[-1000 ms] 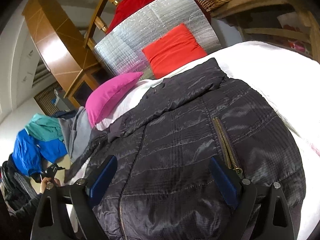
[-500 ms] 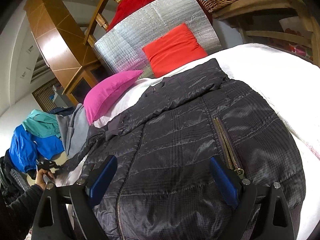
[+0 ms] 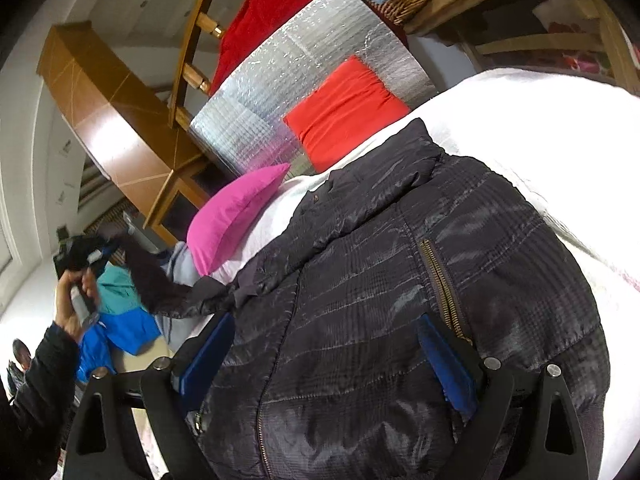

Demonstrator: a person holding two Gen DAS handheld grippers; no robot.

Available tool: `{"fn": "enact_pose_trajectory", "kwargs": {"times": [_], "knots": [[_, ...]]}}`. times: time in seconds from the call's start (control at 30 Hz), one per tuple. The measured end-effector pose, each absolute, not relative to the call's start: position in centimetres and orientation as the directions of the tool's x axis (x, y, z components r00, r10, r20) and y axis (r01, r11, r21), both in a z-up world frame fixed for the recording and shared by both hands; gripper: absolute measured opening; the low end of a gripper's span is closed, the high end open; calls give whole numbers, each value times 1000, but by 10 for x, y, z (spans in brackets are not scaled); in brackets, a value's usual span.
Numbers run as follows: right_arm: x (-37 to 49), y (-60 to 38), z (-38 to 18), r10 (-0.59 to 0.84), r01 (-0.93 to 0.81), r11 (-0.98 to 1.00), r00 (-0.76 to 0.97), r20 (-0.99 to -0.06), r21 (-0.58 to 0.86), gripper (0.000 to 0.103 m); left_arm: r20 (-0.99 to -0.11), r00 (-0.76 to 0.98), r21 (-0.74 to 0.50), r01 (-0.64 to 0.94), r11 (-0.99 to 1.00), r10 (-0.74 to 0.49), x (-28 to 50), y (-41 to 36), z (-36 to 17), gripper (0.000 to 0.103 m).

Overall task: Fold large clothes
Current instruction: 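Lift the sleeve and carry it across the jacket body with the left tool, then lay the sleeve onto the jacket body and open the left tool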

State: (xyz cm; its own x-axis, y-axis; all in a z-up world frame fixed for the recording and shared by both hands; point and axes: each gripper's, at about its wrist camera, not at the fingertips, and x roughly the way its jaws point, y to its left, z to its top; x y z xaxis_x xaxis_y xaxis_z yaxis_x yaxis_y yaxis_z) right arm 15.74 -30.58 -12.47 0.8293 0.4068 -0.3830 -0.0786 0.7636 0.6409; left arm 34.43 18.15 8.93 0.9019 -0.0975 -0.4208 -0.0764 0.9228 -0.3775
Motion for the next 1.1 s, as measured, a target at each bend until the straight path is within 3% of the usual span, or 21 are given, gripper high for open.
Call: {"fn": "enact_pose_trajectory", "kwargs": {"times": [0.27, 0.57, 0.67, 0.7, 0.73, 0.93, 1.1], "knots": [[158, -315, -127, 419, -73, 729, 834, -359, 680, 95, -496, 816, -323, 144, 935, -297, 387, 20, 47, 9], [159, -317, -128, 416, -67, 726, 836, -359, 684, 95, -697, 658, -262, 135, 956, -284, 425, -56, -67, 10], [160, -316, -128, 411, -66, 734, 835, -365, 675, 95, -698, 661, -260, 124, 958, -275, 420, -53, -72, 32], [160, -315, -128, 409, -65, 737, 835, -368, 673, 95, -707, 648, -268, 124, 955, -283, 416, -50, -72, 53], [160, -314, -128, 407, -63, 740, 835, -370, 670, 95, -706, 641, -287, 128, 949, -300, 406, -44, -72, 63], [159, -309, -127, 384, -49, 767, 834, -396, 640, 95, -616, 678, -456, 108, 883, -401, 369, 1, -62, 71], [163, -304, -127, 363, -20, 796, 816, -450, 605, 95, -536, 758, -611, -45, 791, -371, 321, 59, -90, 75]]}}
